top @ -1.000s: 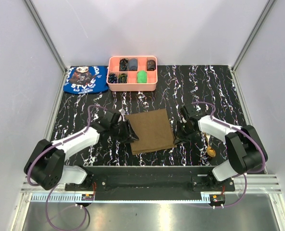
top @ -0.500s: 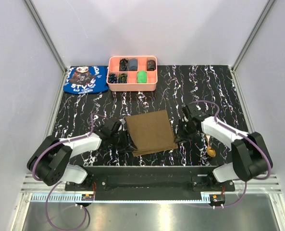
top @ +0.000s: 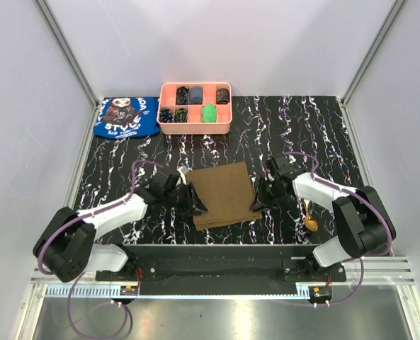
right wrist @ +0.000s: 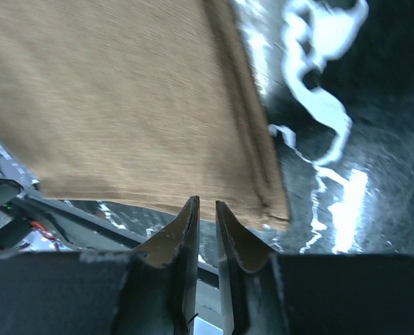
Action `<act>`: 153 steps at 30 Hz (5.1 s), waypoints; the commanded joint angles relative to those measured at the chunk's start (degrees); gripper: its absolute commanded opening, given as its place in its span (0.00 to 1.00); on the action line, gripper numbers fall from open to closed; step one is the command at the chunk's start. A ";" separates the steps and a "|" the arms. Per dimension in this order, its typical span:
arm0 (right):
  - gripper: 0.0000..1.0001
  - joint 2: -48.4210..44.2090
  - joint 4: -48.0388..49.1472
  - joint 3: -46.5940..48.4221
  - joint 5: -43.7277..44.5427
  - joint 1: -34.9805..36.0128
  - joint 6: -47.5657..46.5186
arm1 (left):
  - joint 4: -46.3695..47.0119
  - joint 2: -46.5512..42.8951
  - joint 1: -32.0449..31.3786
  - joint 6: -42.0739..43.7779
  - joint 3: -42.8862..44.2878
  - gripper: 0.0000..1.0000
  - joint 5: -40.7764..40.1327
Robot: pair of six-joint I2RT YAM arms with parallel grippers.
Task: Fold the napkin into a case and place the utensils inside
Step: Smooth out the square-folded napkin at the center of the board, then pick up the top corner of the square-folded napkin from the center of the board.
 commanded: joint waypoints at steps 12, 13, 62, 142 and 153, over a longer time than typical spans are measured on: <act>0.23 -3.40 -0.04 3.68 2.54 3.20 0.46 | -3.69 -4.67 1.50 2.76 1.80 0.53 -1.05; 0.24 -3.32 -0.04 4.48 2.54 3.91 0.54 | -3.79 -5.02 2.91 3.28 4.33 0.53 -0.53; 0.13 26.49 44.17 7.57 -15.13 27.21 21.12 | -1.68 26.78 18.57 8.91 16.92 0.23 -6.32; 0.30 -2.17 -2.41 2.29 18.27 3.65 -0.25 | -4.41 7.98 -15.80 1.36 10.25 0.31 -14.94; 0.32 -4.28 -4.26 2.99 19.15 3.12 -1.04 | -3.35 8.42 -15.80 1.00 10.07 0.31 -13.62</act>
